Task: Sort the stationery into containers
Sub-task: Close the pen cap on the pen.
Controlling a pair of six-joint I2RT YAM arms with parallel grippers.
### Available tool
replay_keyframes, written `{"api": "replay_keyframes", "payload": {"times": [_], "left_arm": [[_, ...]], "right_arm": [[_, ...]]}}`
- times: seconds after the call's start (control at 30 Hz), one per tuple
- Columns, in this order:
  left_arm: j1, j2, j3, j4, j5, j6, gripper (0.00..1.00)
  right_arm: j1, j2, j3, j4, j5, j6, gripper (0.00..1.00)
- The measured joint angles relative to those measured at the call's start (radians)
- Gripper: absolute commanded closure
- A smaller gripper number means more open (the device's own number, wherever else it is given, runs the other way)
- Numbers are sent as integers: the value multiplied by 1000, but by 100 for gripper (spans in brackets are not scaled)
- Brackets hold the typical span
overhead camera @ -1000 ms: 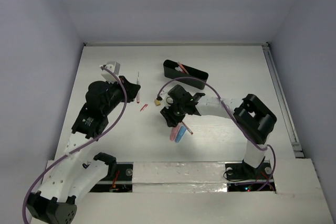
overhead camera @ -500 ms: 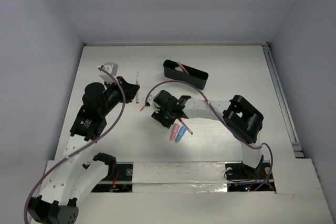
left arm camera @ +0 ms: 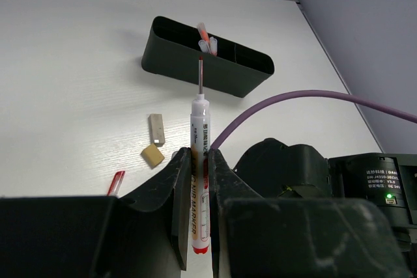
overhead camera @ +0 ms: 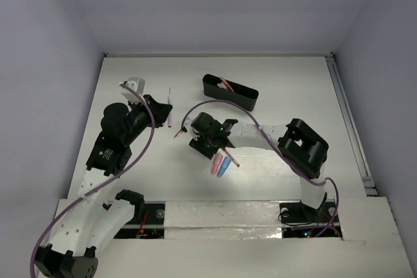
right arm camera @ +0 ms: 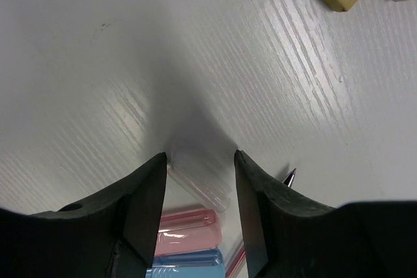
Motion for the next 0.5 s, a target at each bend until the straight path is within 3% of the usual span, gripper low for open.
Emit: {"api": "replay_keyframes", "payload": {"times": [0.33, 0.5], "left_arm": [[7, 0, 0, 0, 0, 0, 100], [7, 6, 0, 1, 0, 0, 100]], "right_arm": [[-1, -20, -27, -3, -25, -28, 48], [-1, -20, -27, -8, -36, -30, 53]]}}
